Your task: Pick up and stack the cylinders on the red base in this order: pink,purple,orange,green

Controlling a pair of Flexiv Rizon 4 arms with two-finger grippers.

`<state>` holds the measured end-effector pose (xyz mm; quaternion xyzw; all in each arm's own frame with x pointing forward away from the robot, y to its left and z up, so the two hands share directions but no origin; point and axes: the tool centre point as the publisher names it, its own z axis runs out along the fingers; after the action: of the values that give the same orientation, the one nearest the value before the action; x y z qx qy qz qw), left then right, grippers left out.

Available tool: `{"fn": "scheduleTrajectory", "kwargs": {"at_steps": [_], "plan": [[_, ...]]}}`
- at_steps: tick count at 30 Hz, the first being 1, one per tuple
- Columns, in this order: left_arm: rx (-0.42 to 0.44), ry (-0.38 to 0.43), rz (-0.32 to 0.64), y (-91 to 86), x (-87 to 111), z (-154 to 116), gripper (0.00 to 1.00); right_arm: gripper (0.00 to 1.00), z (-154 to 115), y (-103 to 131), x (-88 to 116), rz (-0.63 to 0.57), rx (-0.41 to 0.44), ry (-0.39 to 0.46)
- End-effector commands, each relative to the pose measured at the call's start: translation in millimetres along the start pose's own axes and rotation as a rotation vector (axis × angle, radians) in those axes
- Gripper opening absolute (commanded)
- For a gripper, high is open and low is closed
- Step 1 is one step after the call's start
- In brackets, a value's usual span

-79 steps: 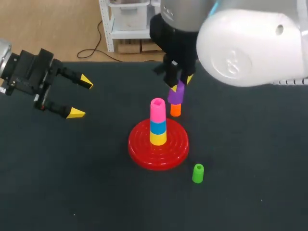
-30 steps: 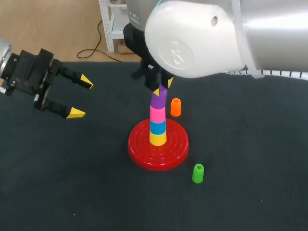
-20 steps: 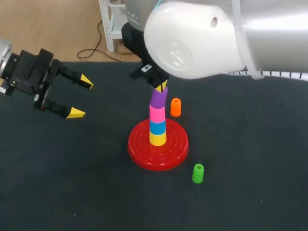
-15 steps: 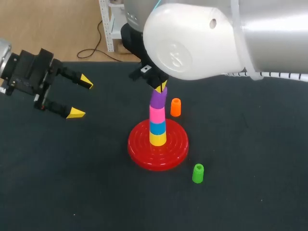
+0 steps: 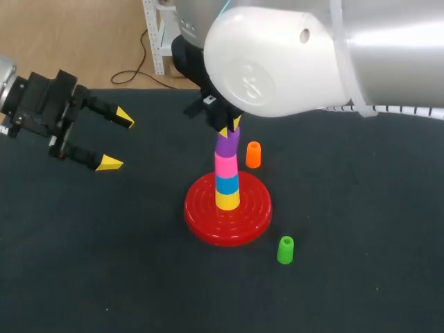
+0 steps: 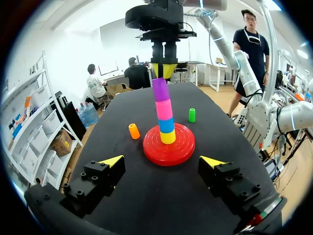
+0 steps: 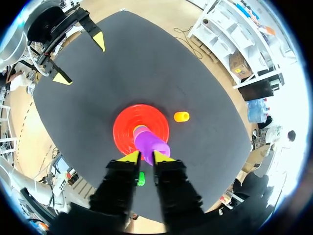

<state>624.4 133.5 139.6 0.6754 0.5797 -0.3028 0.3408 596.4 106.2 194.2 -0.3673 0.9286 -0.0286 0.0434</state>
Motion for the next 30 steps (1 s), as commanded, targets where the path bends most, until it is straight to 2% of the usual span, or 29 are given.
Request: {"fn": "scheduleTrajectory", "kwargs": {"at_steps": [1,12,16,19,21,23,29,30], "plan": [[0.000,-0.003,0.003,0.2,1.2,-0.1,1.00,0.44,2.3,0.3,0.6,0.002,0.001,-0.002],[0.000,-0.003,0.003,0.2,1.2,-0.1,1.00,0.42,4.2,5.8,0.5,-0.008,0.010,0.003],[0.000,-0.003,0.003,0.2,1.2,-0.1,1.00,0.45,3.4,9.8,2.4,-0.030,0.055,-0.011],[0.000,-0.003,0.003,0.2,1.2,-0.1,1.00,0.51,5.0,11.7,3.1,-0.038,0.075,-0.010],[0.000,-0.003,0.003,0.2,1.2,-0.1,1.00,0.82,5.4,12.7,4.1,-0.040,0.068,-0.004],[0.000,-0.003,0.003,0.2,1.2,-0.1,1.00,0.90,5.9,13.2,5.0,-0.041,0.068,-0.002],[0.000,-0.003,0.003,0.2,1.2,-0.1,1.00,0.89,5.9,13.5,8.0,-0.042,0.068,0.000],[0.000,-0.003,0.003,0.2,1.2,-0.1,1.00,0.86,5.4,14.4,8.2,-0.043,0.067,0.000]]}}
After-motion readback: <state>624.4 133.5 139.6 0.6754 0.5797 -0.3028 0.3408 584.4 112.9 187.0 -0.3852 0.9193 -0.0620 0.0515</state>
